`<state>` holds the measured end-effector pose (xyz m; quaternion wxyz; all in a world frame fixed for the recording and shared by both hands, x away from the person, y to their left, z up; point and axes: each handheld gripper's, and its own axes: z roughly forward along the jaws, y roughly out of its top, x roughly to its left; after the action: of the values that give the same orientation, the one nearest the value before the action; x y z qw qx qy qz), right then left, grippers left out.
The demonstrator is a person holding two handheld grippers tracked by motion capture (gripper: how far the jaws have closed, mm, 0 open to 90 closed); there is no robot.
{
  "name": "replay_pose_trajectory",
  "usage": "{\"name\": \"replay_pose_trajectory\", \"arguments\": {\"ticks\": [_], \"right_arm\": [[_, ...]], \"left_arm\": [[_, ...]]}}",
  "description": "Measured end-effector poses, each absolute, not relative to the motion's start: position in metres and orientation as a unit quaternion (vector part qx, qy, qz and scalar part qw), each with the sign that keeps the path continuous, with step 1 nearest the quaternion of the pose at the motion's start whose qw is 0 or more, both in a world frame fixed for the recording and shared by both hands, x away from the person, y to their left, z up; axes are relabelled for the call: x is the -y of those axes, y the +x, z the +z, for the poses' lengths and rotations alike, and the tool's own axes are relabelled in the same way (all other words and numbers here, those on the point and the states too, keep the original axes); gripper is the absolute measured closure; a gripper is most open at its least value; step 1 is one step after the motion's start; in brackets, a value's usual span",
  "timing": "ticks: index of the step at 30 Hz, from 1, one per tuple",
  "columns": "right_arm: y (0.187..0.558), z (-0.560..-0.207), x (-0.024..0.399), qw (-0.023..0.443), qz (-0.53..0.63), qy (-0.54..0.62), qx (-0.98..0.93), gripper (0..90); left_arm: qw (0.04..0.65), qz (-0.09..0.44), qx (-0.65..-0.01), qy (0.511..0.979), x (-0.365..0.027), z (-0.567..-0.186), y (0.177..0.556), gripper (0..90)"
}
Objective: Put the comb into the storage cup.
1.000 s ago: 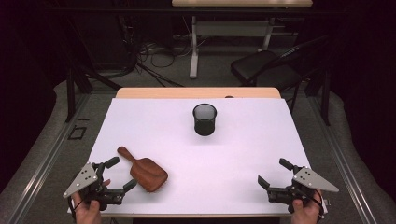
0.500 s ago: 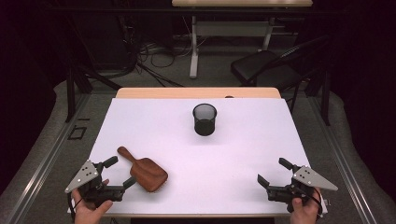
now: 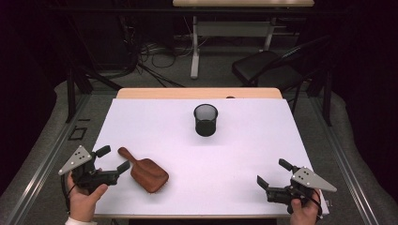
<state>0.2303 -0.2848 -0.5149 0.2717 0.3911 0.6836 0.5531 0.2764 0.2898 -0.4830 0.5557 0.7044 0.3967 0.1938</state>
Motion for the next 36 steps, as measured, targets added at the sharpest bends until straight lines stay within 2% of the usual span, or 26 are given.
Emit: {"name": "replay_pose_trajectory", "arguments": {"ticks": [11,12,18,22,25,27,28,36], "right_arm": [[0.231,-0.515,0.285,0.269,0.554,0.392,-0.683,0.0],[0.231,-0.515,0.285,0.269,0.554,0.391,-0.684,0.0],[0.231,-0.515,0.285,0.266,0.555,0.393,-0.684,0.0],[0.231,-0.516,0.285,0.266,0.556,0.394,-0.682,0.0],[0.231,-0.516,0.285,0.267,0.556,0.394,-0.682,0.0],[0.232,-0.516,0.285,0.27,0.555,0.391,-0.683,0.0],[0.232,-0.516,0.285,0.269,0.554,0.392,-0.683,0.0],[0.232,-0.516,0.285,0.27,0.554,0.392,-0.683,0.0]], "left_arm": [[0.536,0.197,-0.402,0.716,-0.283,-0.474,0.294,1.9],[0.533,0.196,-0.402,0.718,-0.283,-0.473,0.295,4.6],[0.527,0.197,-0.407,0.72,-0.283,-0.47,0.299,7.2],[0.52,0.194,-0.416,0.721,-0.284,-0.47,0.303,15.9],[0.515,0.192,-0.424,0.72,-0.285,-0.47,0.306,17.1],[0.506,0.195,-0.429,0.723,-0.286,-0.47,0.308,24.6],[0.503,0.194,-0.431,0.724,-0.286,-0.471,0.31,31.6],[0.47,0.193,-0.457,0.73,-0.284,-0.473,0.321,43.1]]}}
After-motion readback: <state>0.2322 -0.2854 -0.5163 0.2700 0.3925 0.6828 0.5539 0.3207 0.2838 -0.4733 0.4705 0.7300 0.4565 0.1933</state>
